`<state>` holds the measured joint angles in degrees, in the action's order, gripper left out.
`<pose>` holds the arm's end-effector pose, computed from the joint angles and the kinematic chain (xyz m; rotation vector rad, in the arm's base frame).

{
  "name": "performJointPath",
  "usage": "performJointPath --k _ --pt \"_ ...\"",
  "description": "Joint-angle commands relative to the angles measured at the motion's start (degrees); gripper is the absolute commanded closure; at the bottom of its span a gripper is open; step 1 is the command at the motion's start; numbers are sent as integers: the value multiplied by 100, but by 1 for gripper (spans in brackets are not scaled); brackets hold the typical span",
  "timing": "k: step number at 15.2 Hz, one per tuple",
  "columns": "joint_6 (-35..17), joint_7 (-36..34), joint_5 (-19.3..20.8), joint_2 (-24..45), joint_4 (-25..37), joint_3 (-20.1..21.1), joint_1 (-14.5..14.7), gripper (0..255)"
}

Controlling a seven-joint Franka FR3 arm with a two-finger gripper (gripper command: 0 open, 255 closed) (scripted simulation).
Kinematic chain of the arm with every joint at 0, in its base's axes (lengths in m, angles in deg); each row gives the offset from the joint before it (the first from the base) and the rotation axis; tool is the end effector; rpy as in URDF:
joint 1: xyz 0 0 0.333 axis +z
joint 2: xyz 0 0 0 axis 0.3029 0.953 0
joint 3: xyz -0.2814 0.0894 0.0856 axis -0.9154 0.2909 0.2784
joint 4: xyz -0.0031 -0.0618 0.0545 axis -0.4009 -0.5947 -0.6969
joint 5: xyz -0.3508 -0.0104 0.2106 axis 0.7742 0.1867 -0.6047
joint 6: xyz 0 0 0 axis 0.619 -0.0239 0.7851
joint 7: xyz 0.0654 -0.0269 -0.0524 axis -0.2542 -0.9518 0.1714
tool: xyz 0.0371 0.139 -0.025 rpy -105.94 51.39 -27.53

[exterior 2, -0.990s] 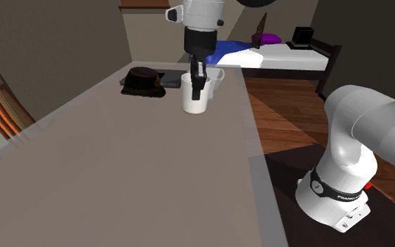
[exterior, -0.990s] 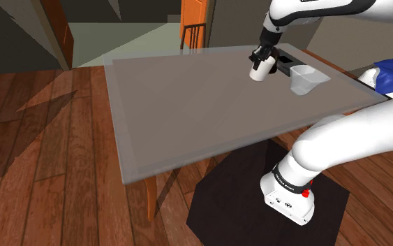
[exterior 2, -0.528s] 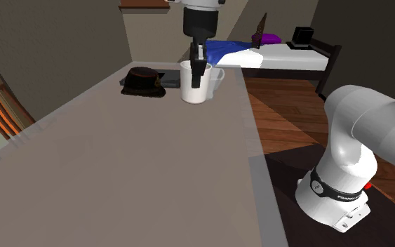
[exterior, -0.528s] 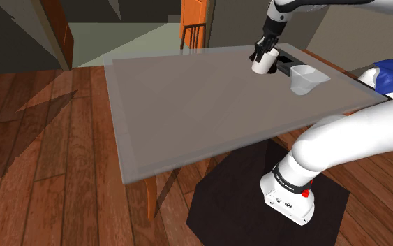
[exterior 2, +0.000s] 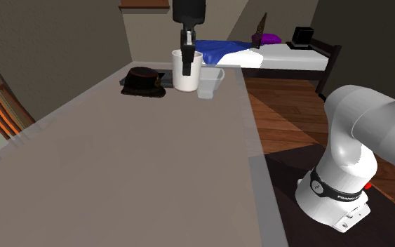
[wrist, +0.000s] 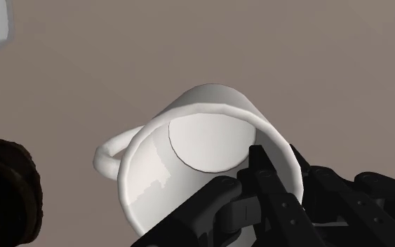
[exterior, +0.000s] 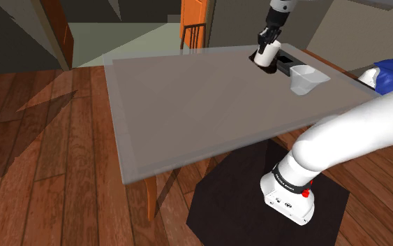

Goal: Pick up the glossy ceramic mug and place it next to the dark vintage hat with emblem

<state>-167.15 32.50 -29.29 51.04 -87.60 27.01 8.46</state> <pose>0.4012 -0.2552 0.5162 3.0701 -0.2218 0.1122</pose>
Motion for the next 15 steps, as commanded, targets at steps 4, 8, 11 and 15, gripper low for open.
performJointPath --k 4,8,11,15 --pt "-83 667 -270 988 923 -498 -34 255" --pt "-30 1255 -685 1896 1830 -856 -128 255" --pt "103 1706 -1097 2643 2620 -1062 -299 255" --pt "444 2252 -1721 3729 3883 -1204 -723 255"
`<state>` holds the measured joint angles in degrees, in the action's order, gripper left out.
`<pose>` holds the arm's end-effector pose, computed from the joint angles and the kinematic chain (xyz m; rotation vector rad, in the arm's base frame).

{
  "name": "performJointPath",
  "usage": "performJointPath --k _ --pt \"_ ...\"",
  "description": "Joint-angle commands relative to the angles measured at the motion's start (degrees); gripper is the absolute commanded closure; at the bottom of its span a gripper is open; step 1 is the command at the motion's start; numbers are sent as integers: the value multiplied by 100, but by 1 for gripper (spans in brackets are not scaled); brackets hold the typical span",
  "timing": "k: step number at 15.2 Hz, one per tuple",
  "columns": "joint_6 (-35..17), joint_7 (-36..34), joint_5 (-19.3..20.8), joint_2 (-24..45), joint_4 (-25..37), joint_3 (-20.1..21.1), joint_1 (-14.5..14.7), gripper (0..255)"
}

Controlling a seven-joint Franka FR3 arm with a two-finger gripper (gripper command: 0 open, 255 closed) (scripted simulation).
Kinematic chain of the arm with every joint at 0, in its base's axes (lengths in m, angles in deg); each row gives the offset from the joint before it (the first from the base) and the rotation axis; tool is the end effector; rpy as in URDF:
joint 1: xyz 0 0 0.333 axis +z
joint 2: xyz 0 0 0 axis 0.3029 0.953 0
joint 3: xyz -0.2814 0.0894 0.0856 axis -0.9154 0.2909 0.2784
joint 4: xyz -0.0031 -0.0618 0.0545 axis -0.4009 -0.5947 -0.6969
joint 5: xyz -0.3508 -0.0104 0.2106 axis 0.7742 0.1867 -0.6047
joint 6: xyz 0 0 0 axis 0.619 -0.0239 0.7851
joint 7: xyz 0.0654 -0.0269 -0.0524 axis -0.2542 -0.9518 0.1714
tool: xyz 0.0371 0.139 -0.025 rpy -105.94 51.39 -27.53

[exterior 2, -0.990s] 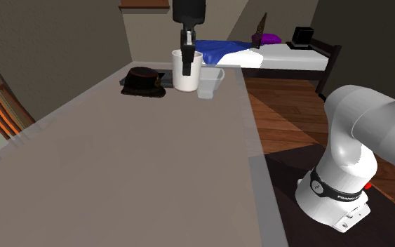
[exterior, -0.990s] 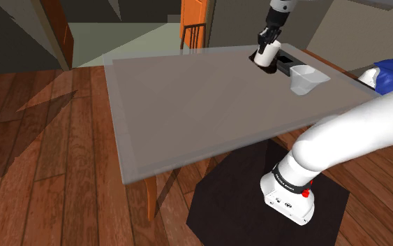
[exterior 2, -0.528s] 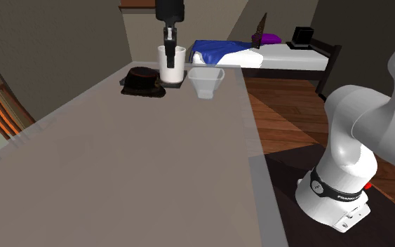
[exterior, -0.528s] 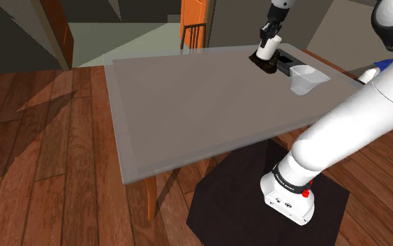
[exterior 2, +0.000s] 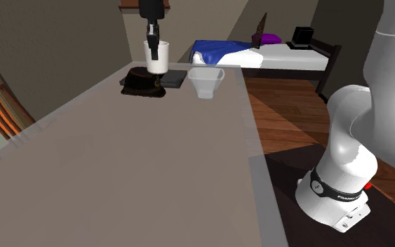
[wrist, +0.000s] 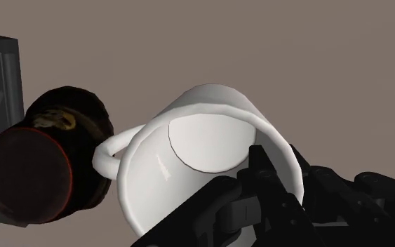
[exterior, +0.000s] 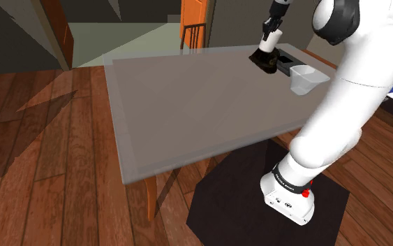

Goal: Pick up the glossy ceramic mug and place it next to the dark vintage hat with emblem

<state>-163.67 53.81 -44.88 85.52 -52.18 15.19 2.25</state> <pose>0.4697 -0.4419 0.5167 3.0689 -0.2260 0.1100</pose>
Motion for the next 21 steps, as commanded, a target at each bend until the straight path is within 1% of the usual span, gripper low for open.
performJointPath --k 1,3,5,6,7,10,13,21 --pt "216 236 -321 569 709 -29 -248 255" --pt "506 427 -635 1177 1538 -13 -591 255" --pt "891 553 -944 1857 2563 52 -1019 255" --pt "1146 582 -1102 2256 3215 109 -1284 255" --pt "1567 563 -1313 2856 4263 207 -1689 255" --pt "1163 611 -1218 2634 3617 195 -1512 255" --pt "833 650 -1176 2501 3135 169 -1378 255" --pt "93 726 -1131 2326 2190 145 -1150 255"
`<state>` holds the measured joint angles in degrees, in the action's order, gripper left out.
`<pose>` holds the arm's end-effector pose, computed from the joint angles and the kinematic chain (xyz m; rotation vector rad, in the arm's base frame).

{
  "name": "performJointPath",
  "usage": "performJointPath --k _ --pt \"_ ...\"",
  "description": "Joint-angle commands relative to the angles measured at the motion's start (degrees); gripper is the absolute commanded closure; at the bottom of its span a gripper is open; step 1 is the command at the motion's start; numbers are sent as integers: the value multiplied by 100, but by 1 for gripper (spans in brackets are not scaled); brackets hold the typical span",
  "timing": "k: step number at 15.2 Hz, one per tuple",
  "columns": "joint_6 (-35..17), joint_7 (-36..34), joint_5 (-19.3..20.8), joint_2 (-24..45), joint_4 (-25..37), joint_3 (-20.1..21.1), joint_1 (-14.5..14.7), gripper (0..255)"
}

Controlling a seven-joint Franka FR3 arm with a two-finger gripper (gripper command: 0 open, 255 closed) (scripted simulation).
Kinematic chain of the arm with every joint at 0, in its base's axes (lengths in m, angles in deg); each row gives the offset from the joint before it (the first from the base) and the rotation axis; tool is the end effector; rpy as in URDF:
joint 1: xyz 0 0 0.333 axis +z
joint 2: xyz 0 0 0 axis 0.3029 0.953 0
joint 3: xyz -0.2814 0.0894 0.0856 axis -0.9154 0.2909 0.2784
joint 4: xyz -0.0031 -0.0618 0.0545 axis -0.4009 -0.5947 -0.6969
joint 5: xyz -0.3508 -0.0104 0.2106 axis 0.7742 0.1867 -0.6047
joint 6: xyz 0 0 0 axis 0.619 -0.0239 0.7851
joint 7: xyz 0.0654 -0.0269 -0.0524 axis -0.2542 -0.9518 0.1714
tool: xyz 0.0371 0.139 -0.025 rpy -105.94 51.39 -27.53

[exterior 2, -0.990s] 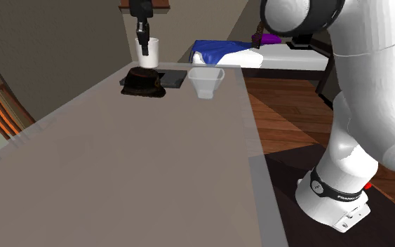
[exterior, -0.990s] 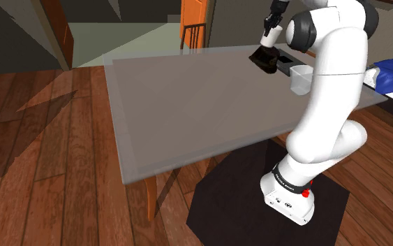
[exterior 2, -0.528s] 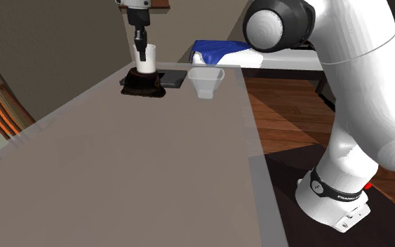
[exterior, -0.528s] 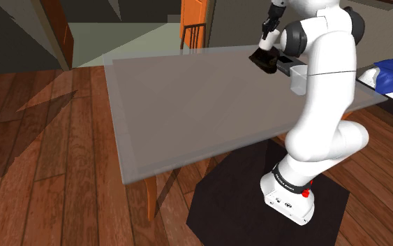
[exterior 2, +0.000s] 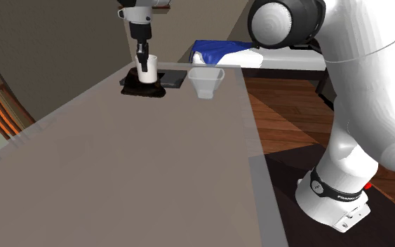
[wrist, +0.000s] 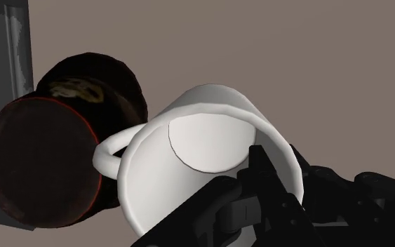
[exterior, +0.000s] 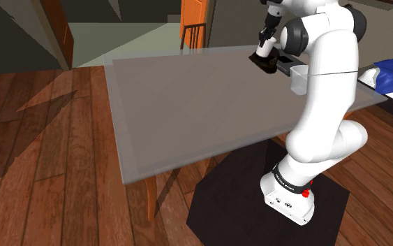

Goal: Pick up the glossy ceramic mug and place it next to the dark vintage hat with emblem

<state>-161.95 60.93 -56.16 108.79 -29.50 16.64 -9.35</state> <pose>0.5114 -0.5374 0.4497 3.0698 -0.2208 0.1111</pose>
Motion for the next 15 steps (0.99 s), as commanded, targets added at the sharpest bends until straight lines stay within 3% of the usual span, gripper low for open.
performJointPath --k 1,15 --pt "-162 22 -3 -10 -173 1 29 255" --pt "-1195 148 -86 55 -1181 52 185 255"
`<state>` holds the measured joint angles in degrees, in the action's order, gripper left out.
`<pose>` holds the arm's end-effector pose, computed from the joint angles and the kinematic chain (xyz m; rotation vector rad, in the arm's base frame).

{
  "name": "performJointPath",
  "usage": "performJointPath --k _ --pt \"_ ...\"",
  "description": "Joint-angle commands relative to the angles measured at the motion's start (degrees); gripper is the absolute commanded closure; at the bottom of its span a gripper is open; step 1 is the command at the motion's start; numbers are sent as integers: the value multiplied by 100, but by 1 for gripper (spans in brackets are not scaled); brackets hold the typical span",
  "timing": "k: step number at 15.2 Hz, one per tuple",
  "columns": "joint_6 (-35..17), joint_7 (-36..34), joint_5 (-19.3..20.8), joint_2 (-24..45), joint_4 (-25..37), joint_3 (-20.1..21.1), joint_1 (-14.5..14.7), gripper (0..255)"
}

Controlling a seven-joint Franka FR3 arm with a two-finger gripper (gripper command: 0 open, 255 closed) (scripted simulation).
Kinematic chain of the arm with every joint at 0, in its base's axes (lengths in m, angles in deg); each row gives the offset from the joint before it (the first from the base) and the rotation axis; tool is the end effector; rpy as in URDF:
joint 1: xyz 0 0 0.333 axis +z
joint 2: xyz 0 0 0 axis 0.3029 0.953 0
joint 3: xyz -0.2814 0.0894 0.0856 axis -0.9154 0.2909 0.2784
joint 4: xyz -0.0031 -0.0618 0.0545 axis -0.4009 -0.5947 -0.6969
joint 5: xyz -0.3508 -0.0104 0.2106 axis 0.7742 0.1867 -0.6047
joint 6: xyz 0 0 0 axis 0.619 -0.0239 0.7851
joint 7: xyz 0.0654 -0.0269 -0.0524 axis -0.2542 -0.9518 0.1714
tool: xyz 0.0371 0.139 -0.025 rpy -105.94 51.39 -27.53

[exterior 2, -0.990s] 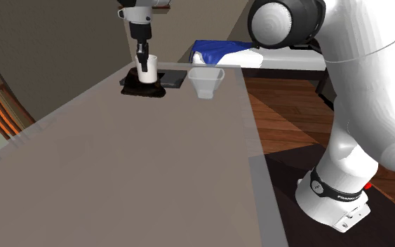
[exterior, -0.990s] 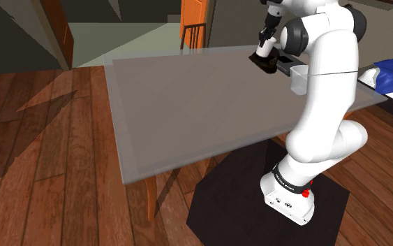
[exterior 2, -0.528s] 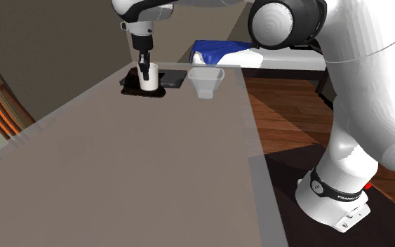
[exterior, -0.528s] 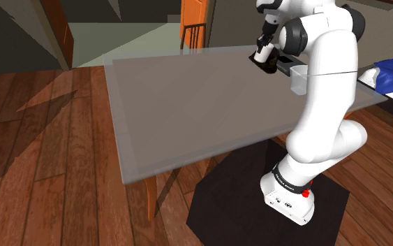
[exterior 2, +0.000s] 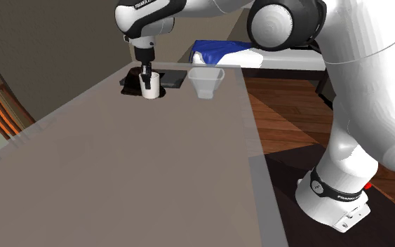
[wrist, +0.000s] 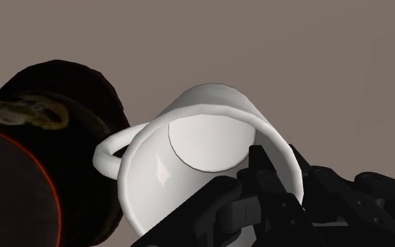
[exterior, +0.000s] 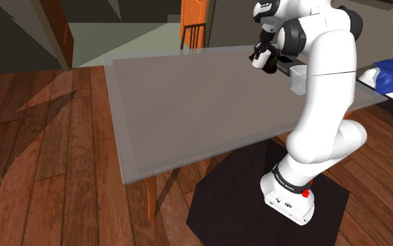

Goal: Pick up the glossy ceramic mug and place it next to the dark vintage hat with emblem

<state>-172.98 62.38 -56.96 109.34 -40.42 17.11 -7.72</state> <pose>0.5102 -0.5391 0.3682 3.0700 -0.2207 0.1110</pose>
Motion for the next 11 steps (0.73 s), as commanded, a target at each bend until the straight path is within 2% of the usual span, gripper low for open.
performJointPath --k 1,11 --pt "-158 13 -17 15 -143 12 26 255" --pt "-728 106 -140 212 -539 91 37 255"
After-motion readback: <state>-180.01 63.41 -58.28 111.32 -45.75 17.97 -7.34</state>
